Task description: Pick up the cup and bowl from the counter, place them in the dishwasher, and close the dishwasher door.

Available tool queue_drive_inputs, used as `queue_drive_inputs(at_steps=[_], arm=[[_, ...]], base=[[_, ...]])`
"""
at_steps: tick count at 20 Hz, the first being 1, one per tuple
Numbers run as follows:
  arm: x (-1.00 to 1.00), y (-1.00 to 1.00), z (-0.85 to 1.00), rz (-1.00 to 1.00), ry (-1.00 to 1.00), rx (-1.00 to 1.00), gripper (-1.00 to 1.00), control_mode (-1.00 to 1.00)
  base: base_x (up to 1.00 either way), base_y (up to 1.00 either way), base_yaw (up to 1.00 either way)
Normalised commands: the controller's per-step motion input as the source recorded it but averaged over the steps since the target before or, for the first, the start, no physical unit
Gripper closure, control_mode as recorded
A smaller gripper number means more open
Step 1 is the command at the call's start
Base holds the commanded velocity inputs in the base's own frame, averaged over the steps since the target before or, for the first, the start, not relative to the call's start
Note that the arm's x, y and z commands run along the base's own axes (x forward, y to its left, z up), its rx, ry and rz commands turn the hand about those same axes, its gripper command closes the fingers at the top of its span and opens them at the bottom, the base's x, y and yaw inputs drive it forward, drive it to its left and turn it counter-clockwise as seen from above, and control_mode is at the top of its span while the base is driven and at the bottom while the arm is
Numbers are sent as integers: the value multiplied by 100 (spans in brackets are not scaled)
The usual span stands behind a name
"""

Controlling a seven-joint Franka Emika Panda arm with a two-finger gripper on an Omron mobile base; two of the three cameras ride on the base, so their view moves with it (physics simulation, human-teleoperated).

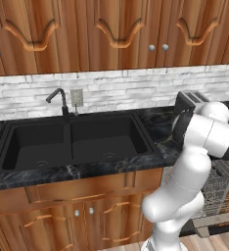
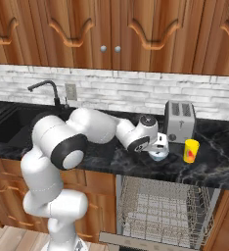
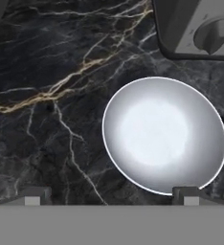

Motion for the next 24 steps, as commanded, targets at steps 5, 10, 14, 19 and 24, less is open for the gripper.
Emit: queue_drive_inputs(at_steps=[5, 10, 14, 19, 24], arm=[[34, -14, -21, 0, 0, 0, -100, -100], [34, -11, -26, 0, 0, 0, -100, -100], [37, -10, -26, 0, 0, 0, 100, -100], [23, -11, -12, 0, 0, 0, 100, -100], [0, -11, 0, 0, -3, -2, 100, -100]], base=[[0, 0, 0], [0, 0, 0], [0, 0, 0], [0, 0, 0], [0, 0, 0]])
